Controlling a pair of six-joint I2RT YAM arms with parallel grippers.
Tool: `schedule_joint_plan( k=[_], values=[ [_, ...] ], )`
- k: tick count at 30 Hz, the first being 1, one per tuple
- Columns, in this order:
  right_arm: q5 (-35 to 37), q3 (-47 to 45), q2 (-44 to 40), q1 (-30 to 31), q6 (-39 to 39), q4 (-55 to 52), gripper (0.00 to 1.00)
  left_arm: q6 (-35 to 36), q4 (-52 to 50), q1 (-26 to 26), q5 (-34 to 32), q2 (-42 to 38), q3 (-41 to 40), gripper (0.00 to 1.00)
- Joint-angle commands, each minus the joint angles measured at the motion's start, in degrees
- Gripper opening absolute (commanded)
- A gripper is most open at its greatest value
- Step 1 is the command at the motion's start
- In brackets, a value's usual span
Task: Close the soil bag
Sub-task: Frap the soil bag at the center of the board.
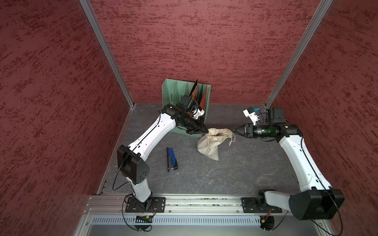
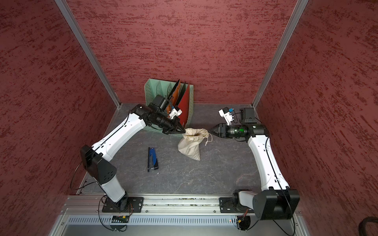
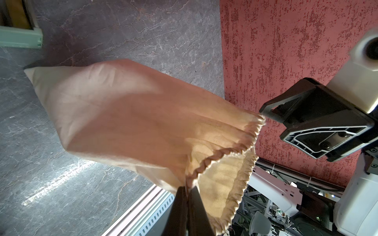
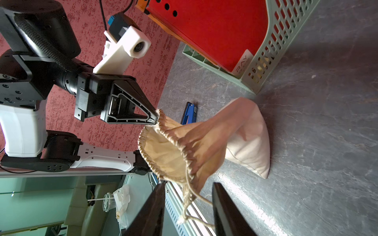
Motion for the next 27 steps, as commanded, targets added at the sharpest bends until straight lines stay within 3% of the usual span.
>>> schedule_joint_plan(
  k=[1, 14, 27],
  values=[
    [-2.67, -0.59, 0.84, -0.36, -2.04, 1.21, 0.41, 0.76, -0.25, -0.16, -0.21, -0.16, 1.53, 0.0],
    [-3.7, -3.42, 0.76, -0.36, -2.38, 2.41, 0.4, 0.55, -0.6, -0.25, -0.83, -1.33, 0.58, 0.0],
    [-2.04, -4.5, -1.75, -0.36, -2.16, 1.21, 0.3, 0.92, -0.88, -0.25, -0.75, -1.48, 0.5, 0.0]
  ],
)
